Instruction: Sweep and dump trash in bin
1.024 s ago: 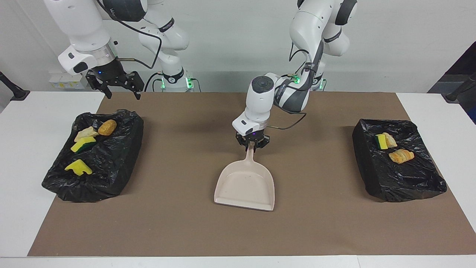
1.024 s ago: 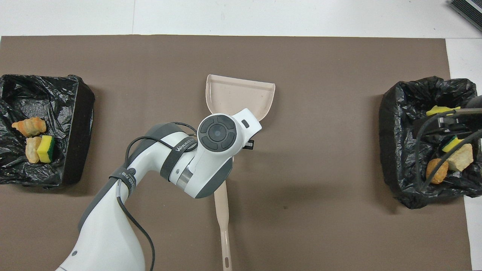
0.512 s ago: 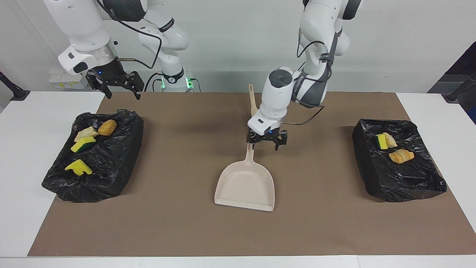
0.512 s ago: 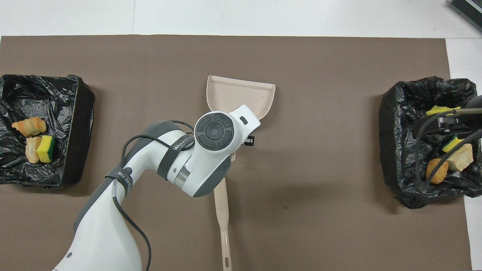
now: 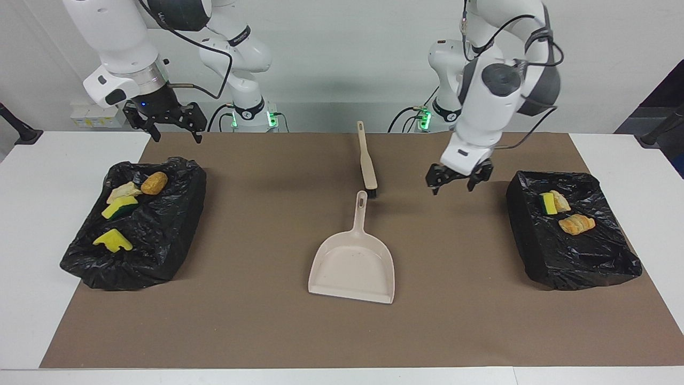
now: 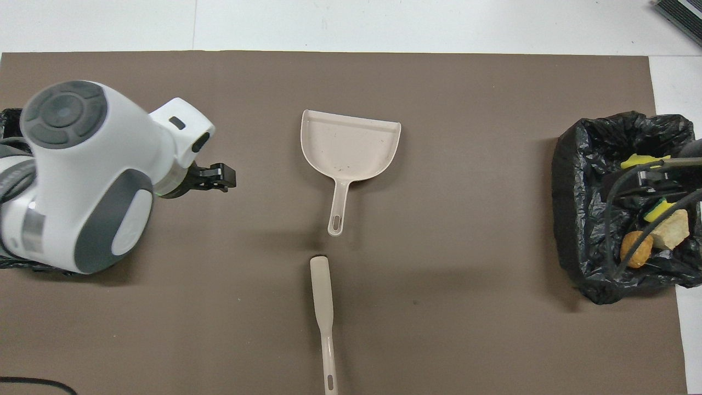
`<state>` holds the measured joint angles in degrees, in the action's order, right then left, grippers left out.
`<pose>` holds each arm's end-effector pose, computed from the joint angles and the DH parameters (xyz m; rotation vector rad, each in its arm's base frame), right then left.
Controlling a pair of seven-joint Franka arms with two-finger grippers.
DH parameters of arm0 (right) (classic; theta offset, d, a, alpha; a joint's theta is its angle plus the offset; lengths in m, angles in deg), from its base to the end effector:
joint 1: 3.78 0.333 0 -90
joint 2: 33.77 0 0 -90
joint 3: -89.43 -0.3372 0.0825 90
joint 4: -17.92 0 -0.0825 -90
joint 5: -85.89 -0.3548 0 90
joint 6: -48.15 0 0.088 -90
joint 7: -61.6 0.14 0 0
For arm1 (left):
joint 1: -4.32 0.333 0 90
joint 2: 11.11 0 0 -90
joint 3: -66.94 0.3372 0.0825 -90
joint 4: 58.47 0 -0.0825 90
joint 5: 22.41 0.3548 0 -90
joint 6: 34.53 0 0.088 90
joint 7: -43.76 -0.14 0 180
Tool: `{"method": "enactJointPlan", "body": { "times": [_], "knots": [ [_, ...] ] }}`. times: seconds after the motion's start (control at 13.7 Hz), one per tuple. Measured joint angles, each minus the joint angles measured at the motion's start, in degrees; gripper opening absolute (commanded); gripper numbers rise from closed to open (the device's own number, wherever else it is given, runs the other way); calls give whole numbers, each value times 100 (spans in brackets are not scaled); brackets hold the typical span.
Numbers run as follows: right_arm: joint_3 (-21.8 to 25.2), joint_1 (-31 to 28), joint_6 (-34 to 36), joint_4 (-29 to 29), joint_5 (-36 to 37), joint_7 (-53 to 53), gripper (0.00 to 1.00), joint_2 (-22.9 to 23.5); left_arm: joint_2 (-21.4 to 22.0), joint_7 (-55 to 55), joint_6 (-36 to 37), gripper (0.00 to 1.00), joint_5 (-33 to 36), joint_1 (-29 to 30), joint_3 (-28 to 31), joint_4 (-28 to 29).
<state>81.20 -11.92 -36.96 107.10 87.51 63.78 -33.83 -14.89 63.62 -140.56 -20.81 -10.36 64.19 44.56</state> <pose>0.5136 -0.0033 0.6125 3.1094 -0.0589 -0.1080 0.5298 -0.1625 0.4993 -3.1144 -0.0539 0.0082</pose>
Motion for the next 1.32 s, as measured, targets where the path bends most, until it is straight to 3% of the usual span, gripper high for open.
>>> {"method": "enactJointPlan", "body": {
  "times": [0.88, 1.32],
  "knots": [
    [-1, 2, 2, 0, 0, 0, 100, 0, 681, -2083, 804, 100, 0, 1449, 11, 142],
    [-1, 2, 2, 0, 0, 0, 100, 0, 1019, -2353, 1078, 100, 0, 1580, 21, -135]
  ]
}}
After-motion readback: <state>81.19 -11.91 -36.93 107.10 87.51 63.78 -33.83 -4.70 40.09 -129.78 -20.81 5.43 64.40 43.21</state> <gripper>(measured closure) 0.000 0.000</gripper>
